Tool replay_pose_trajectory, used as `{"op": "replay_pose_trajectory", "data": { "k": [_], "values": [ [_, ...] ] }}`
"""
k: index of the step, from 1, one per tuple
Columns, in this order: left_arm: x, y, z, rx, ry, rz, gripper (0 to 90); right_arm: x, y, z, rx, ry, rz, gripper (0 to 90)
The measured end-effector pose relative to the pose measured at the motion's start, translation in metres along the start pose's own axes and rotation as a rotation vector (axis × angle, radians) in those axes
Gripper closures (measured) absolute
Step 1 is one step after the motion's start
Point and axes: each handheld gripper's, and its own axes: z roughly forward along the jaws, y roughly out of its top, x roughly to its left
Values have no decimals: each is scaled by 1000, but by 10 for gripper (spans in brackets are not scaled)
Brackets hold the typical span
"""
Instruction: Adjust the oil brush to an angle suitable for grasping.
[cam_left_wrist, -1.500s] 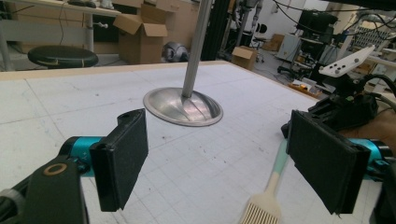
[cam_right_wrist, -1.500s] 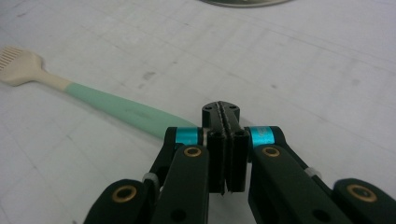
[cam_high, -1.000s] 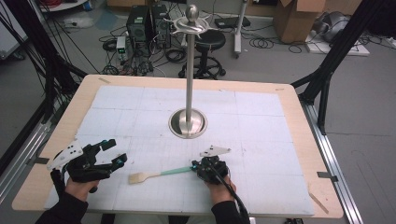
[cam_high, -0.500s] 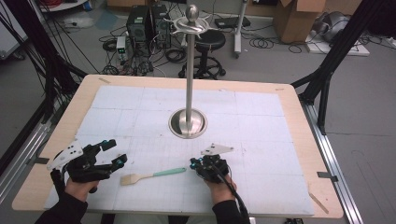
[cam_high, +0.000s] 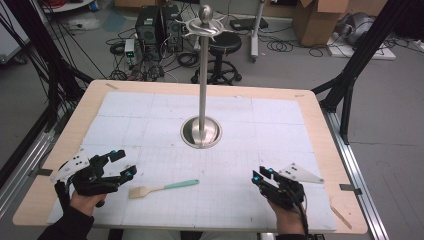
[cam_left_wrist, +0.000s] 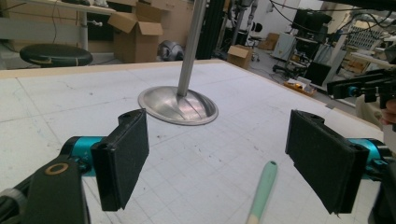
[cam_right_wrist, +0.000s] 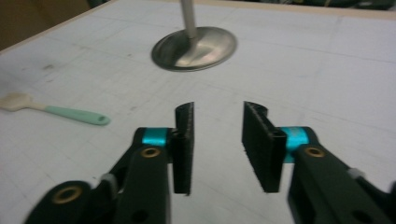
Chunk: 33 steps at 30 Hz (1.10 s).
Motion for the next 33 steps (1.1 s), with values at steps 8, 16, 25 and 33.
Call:
{"op": "replay_pose_trajectory", "data": {
  "k": [8,16,25,33],
  "values": [
    [-2,3,1,-10,-33,-24,206,-19,-17,-33,-73,-82,3,208],
    [-6,4,2,-3,-80,11,179,-13,-12,-48,-159,-68,-34,182],
    [-8,4,2,11,-77,31,180,-9,-9,-45,-136,-66,-58,182],
    [-9,3,5,26,-73,40,184,-9,-9,-44,-138,-67,-54,182]
  ]
}}
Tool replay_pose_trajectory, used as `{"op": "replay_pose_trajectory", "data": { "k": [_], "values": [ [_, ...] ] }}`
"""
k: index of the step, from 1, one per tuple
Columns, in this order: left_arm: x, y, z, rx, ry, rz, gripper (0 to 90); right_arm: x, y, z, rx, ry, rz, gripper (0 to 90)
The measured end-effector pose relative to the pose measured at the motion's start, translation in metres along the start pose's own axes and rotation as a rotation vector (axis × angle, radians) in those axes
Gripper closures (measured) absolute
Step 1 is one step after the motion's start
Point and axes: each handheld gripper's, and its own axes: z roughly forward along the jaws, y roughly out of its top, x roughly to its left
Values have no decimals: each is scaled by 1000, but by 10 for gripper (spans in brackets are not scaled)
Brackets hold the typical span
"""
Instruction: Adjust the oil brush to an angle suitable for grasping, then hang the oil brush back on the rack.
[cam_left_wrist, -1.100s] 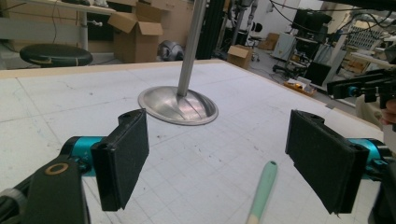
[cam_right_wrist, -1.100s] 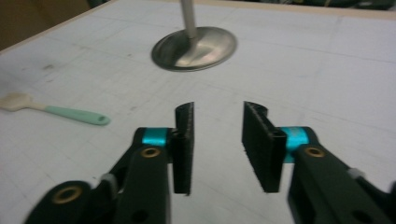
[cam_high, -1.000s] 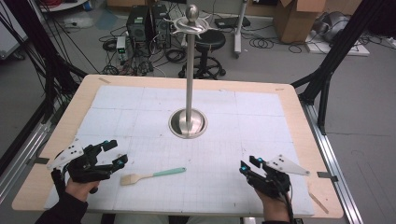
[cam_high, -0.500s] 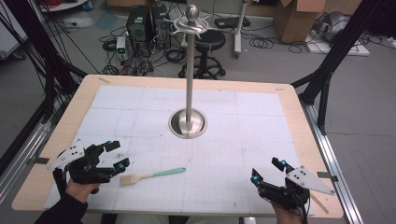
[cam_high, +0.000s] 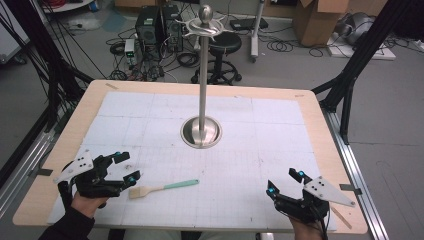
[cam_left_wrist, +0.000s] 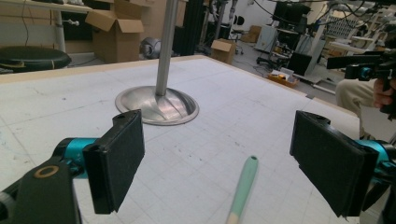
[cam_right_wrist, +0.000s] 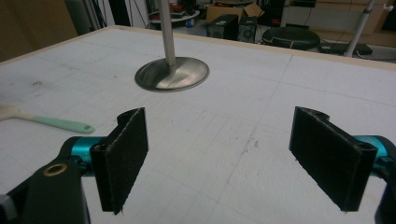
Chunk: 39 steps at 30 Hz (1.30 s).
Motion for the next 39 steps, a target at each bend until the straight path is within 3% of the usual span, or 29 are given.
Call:
{"op": "replay_pose_trajectory", "data": {
  "k": [17,25,32,34,39],
  "values": [
    [1,-1,1,23,17,-2,200,2,-1,-1,4,0,-6,183],
    [3,-4,5,116,-4,36,235,3,1,4,6,10,-11,183],
    [1,-6,7,154,-17,44,254,6,1,6,12,36,-18,183],
    [1,-8,11,198,-33,39,254,6,0,6,17,43,-21,183],
    [-1,-11,20,251,-49,56,252,5,0,6,17,45,-18,183]
  ]
}}
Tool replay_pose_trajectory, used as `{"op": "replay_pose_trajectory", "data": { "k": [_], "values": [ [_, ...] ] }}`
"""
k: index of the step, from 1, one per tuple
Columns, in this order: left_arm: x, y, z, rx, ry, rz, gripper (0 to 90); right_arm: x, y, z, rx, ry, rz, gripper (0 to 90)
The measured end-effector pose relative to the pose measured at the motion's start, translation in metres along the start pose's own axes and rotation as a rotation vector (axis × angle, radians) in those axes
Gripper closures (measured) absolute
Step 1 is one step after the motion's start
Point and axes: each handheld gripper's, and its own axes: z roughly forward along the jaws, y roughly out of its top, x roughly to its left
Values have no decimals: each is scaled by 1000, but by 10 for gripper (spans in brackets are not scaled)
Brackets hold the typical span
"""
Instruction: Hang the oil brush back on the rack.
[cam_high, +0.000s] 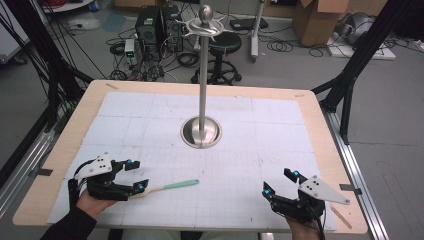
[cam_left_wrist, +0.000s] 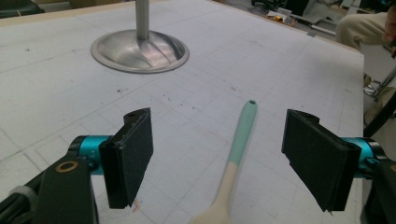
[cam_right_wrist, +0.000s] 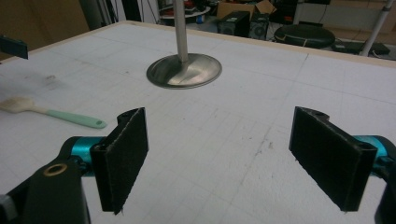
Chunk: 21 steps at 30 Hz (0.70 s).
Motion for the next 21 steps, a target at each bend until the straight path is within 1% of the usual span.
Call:
{"op": "replay_pose_trajectory", "data": {
  "k": [2,3,4,5,6,7,8,10,11,12,13,14,16,18,19,20,21],
  "values": [
    [0,0,3,22,-8,18,261,0,0,1,2,1,0,183],
    [0,0,3,22,-8,18,284,0,0,1,2,1,0,183],
    [0,-1,6,54,-25,37,306,1,0,2,6,4,-3,183],
    [0,-1,6,54,-25,37,316,1,0,2,6,4,-3,183],
    [-1,-2,10,81,-46,49,334,2,0,2,10,9,-2,183],
    [-1,-2,10,81,-46,49,342,2,0,2,10,9,-2,183],
    [-3,-2,15,104,-65,60,359,3,0,3,14,12,-8,183],
    [-4,-3,20,124,-71,75,374,4,-1,4,18,15,-9,183],
    [-4,-3,20,124,-71,75,382,4,-1,4,18,15,-9,183],
    [-5,-3,25,149,-80,86,396,5,-1,4,23,18,-6,183],
    [-5,-3,25,149,-80,86,409,5,-1,4,23,18,-6,183],
    [-7,-4,31,174,-82,98,420,5,-1,5,23,19,-8,183],
    [-8,-4,36,204,-87,110,441,5,-1,5,23,20,-9,183],
    [-10,-5,41,226,-90,121,466,5,-1,5,25,22,-9,183],
    [-10,-5,41,226,-90,121,478,5,-1,5,27,24,-6,183],
    [-11,-6,44,249,-90,134,488,6,-1,5,28,23,-10,183],
    [-12,-7,46,256,-88,137,494,6,-1,5,29,25,-12,183]
  ]
}}
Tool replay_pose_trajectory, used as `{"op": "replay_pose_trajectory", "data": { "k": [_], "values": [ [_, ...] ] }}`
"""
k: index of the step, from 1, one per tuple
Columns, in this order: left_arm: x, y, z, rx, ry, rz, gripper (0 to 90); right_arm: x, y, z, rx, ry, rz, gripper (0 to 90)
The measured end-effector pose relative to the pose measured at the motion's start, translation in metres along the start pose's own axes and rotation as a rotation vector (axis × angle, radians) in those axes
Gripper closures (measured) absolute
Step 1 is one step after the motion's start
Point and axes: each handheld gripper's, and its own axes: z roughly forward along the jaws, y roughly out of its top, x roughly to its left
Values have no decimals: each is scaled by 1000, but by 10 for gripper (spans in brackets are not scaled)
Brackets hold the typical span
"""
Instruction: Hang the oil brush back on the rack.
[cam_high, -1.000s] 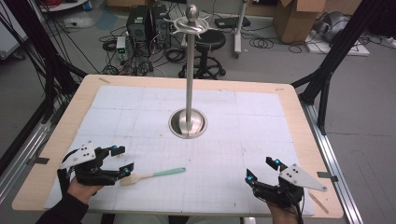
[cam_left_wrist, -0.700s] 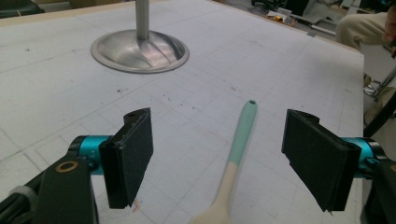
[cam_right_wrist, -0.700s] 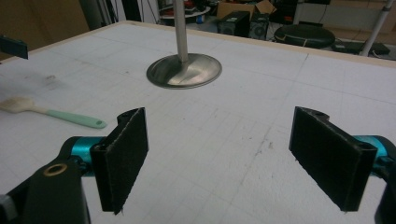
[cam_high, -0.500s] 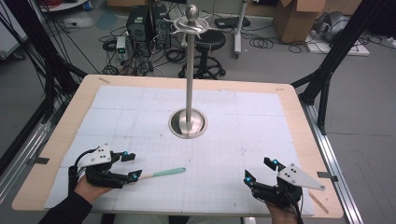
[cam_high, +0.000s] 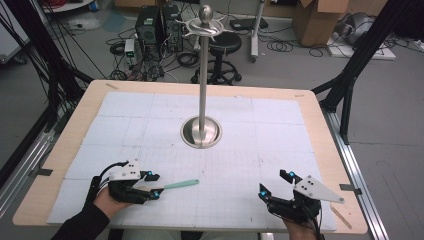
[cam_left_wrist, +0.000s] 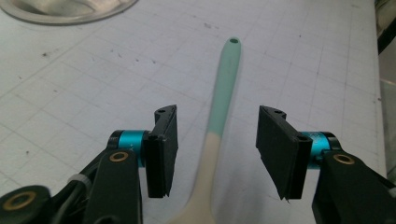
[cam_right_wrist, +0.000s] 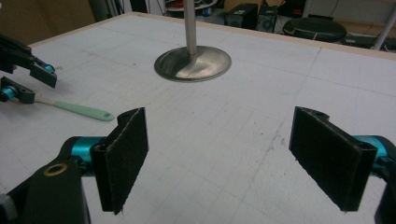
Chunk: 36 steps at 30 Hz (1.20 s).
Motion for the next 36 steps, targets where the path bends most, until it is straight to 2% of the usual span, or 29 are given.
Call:
{"op": "replay_pose_trajectory", "data": {
  "k": [5,7,8,14,18,20,36],
  "values": [
    [-1,0,7,53,8,9,556,1,0,1,3,3,-2,184],
    [-2,-1,8,59,4,6,578,1,0,1,3,4,-3,184],
    [-3,-1,10,77,3,19,593,1,0,1,3,3,-3,184],
    [-4,0,10,79,13,23,644,1,0,1,5,5,-3,184],
    [-4,0,11,76,14,26,731,1,0,1,6,8,-2,184],
    [-5,0,11,86,16,51,797,1,0,1,4,6,-5,184],
    [-1,1,10,82,-9,10,821,1,1,0,2,7,0,185]
  ]
}}
